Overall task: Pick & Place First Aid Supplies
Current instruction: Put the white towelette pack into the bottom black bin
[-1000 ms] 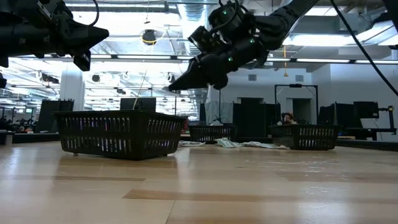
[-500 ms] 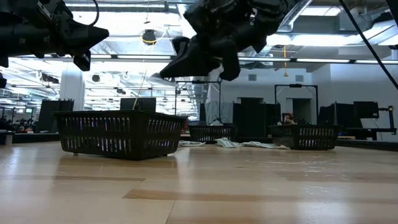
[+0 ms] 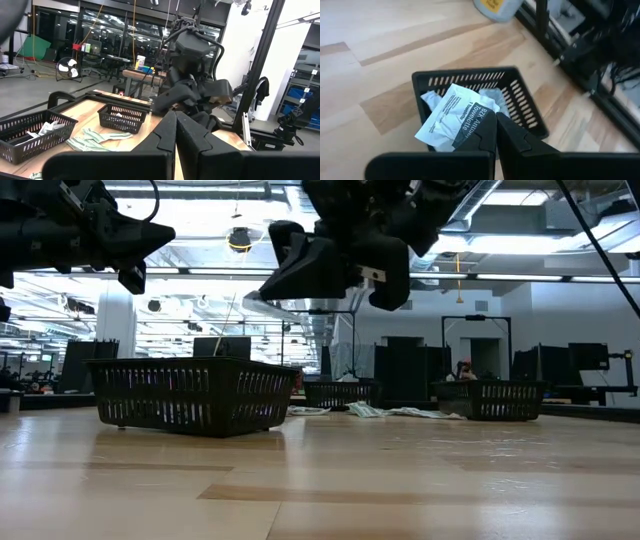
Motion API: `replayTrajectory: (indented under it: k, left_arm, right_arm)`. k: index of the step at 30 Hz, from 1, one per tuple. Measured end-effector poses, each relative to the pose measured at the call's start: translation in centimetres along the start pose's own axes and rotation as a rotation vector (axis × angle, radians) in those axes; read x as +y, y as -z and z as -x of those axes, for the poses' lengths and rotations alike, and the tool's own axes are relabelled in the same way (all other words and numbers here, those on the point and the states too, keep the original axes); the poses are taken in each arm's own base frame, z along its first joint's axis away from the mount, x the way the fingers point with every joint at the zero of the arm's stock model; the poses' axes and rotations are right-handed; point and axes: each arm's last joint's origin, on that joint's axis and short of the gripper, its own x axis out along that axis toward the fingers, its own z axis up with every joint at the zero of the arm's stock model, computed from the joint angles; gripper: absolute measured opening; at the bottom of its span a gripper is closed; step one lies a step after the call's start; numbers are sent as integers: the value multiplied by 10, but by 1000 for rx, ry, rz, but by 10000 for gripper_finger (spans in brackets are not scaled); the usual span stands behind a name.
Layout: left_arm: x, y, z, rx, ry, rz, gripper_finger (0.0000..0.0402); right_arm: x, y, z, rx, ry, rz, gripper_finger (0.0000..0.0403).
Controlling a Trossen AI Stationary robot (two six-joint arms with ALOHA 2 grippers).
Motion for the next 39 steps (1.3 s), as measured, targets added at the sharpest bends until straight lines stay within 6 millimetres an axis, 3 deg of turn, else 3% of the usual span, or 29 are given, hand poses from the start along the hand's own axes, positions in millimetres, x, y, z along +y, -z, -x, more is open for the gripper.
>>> replayTrajectory:
  k: [20, 31, 39]
  left_arm:
    - [0, 0, 0, 0, 0, 0, 8]
    - [0, 0, 0, 0, 0, 0, 8]
    - [0, 0, 0, 0, 0, 0, 8]
  right_arm:
    - [0, -3, 0, -43, -5, 72, 1]
    - [-6, -2, 1, -53, 26, 76, 60]
    - [-7, 2, 2, 21, 69, 82, 67]
